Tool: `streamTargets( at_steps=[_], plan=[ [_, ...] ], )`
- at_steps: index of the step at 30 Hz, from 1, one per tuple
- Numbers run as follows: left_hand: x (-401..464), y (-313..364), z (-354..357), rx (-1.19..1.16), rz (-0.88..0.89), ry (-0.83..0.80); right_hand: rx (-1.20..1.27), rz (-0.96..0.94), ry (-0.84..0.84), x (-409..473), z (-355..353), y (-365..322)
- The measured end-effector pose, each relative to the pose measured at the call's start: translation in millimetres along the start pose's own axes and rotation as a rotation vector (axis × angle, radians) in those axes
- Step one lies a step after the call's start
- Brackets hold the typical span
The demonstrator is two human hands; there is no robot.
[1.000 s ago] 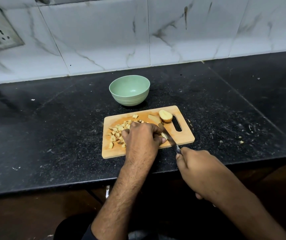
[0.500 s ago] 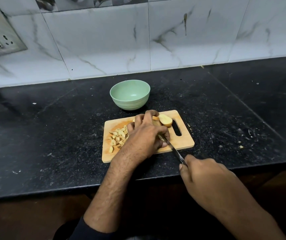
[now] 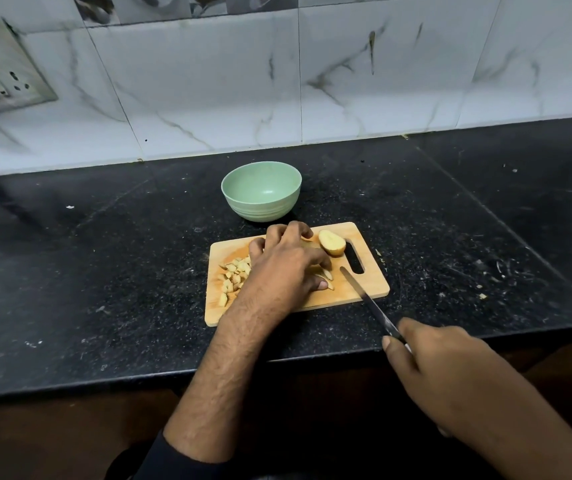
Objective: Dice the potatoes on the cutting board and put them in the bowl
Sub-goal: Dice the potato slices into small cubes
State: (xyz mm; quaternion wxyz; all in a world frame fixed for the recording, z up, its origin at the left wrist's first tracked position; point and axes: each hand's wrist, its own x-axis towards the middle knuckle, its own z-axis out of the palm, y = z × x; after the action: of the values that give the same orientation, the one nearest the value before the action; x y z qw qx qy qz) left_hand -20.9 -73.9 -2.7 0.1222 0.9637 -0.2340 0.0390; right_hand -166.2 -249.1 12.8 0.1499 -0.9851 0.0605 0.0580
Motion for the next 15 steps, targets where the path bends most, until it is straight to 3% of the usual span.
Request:
streamTargets(
  at_steps=[6,15],
  plan=[
    [9,-3,-6,0.029,0.063,-0.033,0.01,-0.006,-0.006,3,6,-2],
    [-15,6,11,-0.035,-0.053,0.147,0.021,-0.012,0.039,2,13,-10]
  ],
)
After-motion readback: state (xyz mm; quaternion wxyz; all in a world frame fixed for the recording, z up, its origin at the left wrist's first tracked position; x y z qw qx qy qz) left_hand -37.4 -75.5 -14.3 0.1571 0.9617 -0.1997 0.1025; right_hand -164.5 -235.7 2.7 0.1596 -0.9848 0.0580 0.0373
